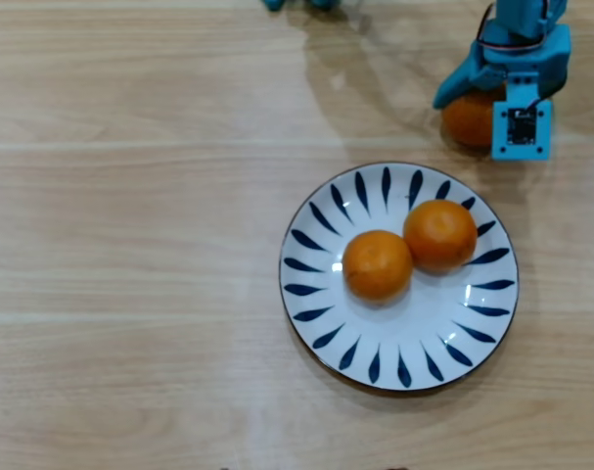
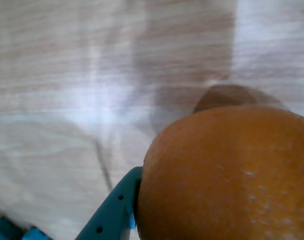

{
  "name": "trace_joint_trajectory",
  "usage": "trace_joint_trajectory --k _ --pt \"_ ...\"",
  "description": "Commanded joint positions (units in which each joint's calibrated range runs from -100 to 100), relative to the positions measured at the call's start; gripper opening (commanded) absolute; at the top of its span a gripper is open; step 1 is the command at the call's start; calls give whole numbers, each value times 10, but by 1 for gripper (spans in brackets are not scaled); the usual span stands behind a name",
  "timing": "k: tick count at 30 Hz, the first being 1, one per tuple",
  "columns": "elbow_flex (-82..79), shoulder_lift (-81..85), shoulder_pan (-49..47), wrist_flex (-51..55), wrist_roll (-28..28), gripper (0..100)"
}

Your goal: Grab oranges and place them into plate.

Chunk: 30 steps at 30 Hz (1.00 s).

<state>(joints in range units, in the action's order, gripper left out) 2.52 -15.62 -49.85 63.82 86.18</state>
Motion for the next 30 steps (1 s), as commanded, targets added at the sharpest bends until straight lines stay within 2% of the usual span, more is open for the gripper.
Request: trace_joint_trajectory --k 1,8,13,15,18,21,30 --pt "78 64 35 79 -27 36" --pt "125 112 97 120 -89 36" --pt "135 135 165 110 -160 36" --pt "138 139 195 99 -190 36" --pt "137 142 265 45 -268 36" --pt "131 135 303 -22 -312 36" --pt "26 136 333 -108 -314 36"
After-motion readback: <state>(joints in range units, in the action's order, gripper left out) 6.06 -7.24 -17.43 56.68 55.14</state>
